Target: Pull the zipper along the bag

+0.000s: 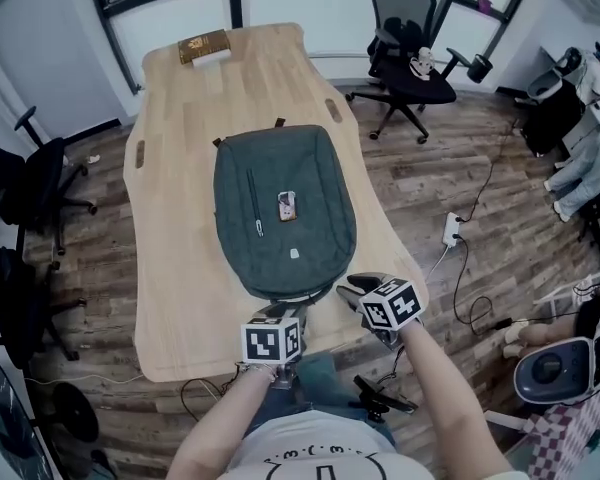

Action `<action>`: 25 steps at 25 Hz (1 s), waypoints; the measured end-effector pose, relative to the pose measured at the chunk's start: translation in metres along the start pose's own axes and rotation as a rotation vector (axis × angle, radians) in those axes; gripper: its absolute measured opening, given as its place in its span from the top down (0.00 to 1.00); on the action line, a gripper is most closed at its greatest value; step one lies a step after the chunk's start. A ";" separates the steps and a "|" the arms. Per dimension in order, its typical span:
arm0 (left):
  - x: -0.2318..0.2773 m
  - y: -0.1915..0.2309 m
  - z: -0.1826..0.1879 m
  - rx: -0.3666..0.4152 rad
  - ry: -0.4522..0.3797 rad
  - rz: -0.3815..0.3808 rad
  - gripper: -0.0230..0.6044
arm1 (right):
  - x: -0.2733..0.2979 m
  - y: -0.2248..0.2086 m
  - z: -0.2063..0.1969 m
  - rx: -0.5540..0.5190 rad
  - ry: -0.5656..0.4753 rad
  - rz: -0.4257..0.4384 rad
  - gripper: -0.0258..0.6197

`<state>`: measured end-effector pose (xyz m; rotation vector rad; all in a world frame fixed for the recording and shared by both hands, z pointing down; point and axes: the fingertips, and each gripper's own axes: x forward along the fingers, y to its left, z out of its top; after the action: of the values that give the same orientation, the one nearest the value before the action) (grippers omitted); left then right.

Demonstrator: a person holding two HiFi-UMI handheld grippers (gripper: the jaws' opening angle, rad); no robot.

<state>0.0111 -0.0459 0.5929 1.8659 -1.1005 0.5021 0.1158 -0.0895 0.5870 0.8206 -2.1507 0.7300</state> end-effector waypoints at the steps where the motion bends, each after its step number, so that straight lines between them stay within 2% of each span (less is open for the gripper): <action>1: 0.005 -0.006 -0.001 0.007 -0.004 0.010 0.71 | -0.003 -0.006 0.002 0.003 -0.007 -0.013 0.67; 5: 0.026 -0.022 -0.004 0.003 -0.014 0.078 0.71 | -0.012 -0.025 0.007 0.039 -0.042 -0.046 0.68; 7: 0.039 -0.023 -0.006 -0.005 -0.012 0.139 0.71 | -0.015 -0.033 0.004 0.064 -0.056 -0.050 0.68; 11: 0.058 -0.011 -0.007 -0.093 -0.008 0.261 0.71 | -0.021 -0.039 -0.004 0.069 -0.053 -0.040 0.69; 13: 0.063 -0.009 -0.005 -0.120 -0.003 0.283 0.72 | -0.024 -0.040 -0.004 0.062 -0.059 -0.029 0.69; 16: 0.068 -0.013 0.001 -0.131 -0.014 0.254 0.75 | -0.024 -0.041 0.004 0.091 -0.082 -0.003 0.74; 18: 0.069 -0.017 0.003 -0.137 -0.019 0.217 0.81 | -0.019 -0.041 0.009 0.173 -0.089 0.031 0.74; 20: 0.068 -0.020 0.003 -0.146 -0.019 0.186 0.86 | -0.012 -0.043 0.015 0.300 -0.092 0.056 0.66; 23: 0.068 -0.021 0.002 -0.155 -0.024 0.150 0.93 | 0.000 -0.048 0.020 0.561 -0.107 0.054 0.55; 25: 0.067 -0.020 0.002 -0.137 -0.027 0.137 0.93 | 0.013 -0.048 0.021 0.734 -0.125 0.057 0.49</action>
<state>0.0629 -0.0762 0.6294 1.6910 -1.2553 0.4681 0.1352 -0.1386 0.5967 1.1935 -2.0145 1.5783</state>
